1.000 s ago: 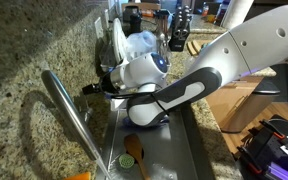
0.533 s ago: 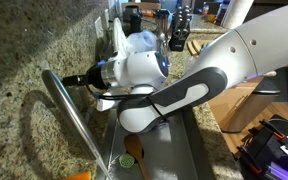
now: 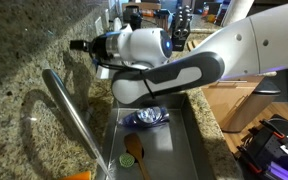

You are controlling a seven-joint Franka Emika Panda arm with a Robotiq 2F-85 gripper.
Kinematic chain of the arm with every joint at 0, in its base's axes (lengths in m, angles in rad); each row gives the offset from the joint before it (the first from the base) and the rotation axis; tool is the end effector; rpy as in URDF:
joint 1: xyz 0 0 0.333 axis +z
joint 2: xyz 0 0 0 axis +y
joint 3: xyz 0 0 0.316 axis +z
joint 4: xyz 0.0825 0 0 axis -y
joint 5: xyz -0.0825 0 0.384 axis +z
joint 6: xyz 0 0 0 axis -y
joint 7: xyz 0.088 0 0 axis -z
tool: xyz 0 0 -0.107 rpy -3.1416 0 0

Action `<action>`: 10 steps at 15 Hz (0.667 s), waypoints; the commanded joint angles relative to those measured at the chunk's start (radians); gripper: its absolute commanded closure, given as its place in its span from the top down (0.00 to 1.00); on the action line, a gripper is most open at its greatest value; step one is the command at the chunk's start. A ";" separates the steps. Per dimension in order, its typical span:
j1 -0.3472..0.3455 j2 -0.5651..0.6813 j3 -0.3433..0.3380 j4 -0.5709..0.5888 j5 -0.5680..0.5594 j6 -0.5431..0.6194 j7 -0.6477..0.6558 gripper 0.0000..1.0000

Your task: Open the faucet then close the faucet

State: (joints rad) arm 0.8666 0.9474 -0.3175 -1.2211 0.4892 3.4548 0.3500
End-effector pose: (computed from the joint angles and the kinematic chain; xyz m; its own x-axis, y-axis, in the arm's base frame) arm 0.6421 0.4585 0.3779 0.4051 -0.3487 0.8452 0.2769 -0.8342 -0.4769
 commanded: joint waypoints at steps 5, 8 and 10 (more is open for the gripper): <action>0.052 -0.044 -0.097 -0.070 0.061 -0.108 -0.010 1.00; 0.099 -0.062 -0.173 -0.130 0.075 -0.220 -0.004 1.00; 0.124 -0.082 -0.206 -0.167 0.061 -0.293 0.002 1.00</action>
State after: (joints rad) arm 0.9403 0.9249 -0.4706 -1.2935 0.5438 3.2586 0.3501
